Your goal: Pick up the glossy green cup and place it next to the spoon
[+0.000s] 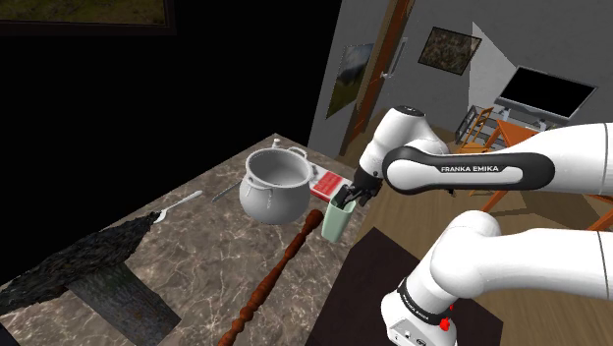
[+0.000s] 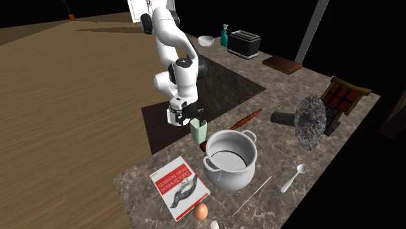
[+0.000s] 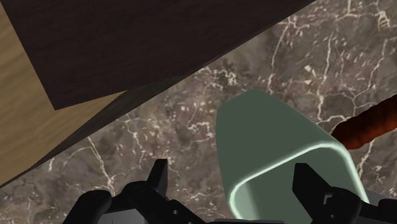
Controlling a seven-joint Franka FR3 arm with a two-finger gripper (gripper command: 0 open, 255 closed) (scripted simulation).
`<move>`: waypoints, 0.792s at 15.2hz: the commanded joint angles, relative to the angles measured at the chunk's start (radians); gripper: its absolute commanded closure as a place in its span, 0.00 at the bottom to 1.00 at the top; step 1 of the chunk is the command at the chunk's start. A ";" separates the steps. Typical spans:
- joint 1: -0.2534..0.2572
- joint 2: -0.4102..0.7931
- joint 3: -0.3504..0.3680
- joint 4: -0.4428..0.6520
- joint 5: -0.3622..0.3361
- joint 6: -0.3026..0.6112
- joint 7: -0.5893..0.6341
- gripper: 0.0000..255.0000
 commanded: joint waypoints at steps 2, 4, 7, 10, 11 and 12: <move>0.000 0.000 0.000 -0.001 0.000 0.002 0.000 0.00; 0.000 0.000 0.000 -0.001 0.000 0.001 0.000 0.00; 0.000 0.000 0.000 -0.001 0.000 0.001 0.000 1.00; 0.000 0.000 0.000 -0.001 0.000 0.001 0.000 1.00; 0.000 0.000 0.000 -0.001 0.000 0.001 0.000 1.00; 0.000 0.000 0.000 -0.001 0.000 0.001 0.000 1.00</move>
